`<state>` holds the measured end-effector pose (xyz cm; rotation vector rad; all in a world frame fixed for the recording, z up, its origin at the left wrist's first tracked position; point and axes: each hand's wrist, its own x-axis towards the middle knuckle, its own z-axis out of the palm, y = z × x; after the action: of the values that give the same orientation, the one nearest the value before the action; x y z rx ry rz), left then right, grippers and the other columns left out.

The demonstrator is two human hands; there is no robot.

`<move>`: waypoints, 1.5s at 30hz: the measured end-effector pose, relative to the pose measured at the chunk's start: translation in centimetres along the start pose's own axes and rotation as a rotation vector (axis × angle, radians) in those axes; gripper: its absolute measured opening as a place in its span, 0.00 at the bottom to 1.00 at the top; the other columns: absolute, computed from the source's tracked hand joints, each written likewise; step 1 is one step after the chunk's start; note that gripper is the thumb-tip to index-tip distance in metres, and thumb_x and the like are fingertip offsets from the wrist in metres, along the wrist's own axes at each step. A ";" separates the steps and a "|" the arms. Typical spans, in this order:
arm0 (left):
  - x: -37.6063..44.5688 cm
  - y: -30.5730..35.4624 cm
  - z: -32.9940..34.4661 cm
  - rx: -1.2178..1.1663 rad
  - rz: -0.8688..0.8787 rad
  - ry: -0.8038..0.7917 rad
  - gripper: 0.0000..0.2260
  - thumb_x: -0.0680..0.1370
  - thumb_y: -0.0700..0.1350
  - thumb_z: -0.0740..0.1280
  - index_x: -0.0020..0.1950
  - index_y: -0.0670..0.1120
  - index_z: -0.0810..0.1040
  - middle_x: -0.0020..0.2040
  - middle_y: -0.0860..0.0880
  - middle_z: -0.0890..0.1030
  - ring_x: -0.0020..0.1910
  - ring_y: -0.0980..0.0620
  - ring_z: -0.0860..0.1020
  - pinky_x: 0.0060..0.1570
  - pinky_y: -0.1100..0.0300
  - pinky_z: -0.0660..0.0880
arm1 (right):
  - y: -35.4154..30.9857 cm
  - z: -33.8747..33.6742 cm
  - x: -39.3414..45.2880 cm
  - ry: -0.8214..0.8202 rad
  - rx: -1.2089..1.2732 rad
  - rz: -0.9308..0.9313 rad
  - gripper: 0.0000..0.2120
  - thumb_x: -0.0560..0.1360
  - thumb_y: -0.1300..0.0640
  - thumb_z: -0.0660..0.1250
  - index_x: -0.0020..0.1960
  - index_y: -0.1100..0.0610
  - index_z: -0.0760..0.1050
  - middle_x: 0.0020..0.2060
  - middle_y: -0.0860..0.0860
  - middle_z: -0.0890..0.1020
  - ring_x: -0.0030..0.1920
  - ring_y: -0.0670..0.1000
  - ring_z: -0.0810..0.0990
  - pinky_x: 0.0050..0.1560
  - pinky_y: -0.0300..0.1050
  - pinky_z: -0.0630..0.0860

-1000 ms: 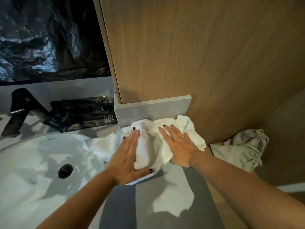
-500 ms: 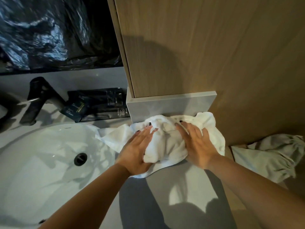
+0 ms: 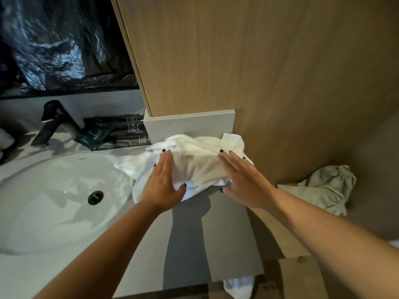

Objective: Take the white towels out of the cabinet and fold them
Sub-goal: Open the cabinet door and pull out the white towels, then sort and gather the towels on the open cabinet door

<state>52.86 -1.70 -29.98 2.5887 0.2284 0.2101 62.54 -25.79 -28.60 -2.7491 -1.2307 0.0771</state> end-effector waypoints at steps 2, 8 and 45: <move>-1.1 2.4 0.2 0.017 0.016 0.045 0.45 0.75 0.52 0.72 0.81 0.45 0.46 0.82 0.47 0.48 0.80 0.48 0.48 0.77 0.55 0.52 | 0.5 -0.7 -2.6 0.045 0.049 0.010 0.36 0.76 0.49 0.68 0.78 0.57 0.58 0.77 0.53 0.62 0.75 0.56 0.62 0.71 0.57 0.67; -6.9 11.4 3.4 -0.036 0.002 0.072 0.43 0.75 0.58 0.65 0.81 0.49 0.44 0.82 0.50 0.47 0.80 0.51 0.48 0.74 0.61 0.47 | 3.3 -2.3 -11.7 0.033 0.127 0.006 0.33 0.80 0.46 0.54 0.80 0.47 0.42 0.80 0.45 0.47 0.78 0.43 0.42 0.76 0.45 0.40; -32.9 23.0 31.6 -0.057 -0.142 -0.340 0.30 0.82 0.51 0.60 0.81 0.48 0.51 0.81 0.51 0.46 0.75 0.60 0.38 0.75 0.60 0.44 | 8.3 17.4 -44.6 -0.351 0.444 0.351 0.33 0.83 0.49 0.55 0.80 0.53 0.40 0.80 0.48 0.42 0.79 0.49 0.40 0.78 0.52 0.49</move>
<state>29.68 -43.46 -48.29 2.4891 0.2749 -0.2687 37.26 -62.86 -47.27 -2.5713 -0.6589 0.7917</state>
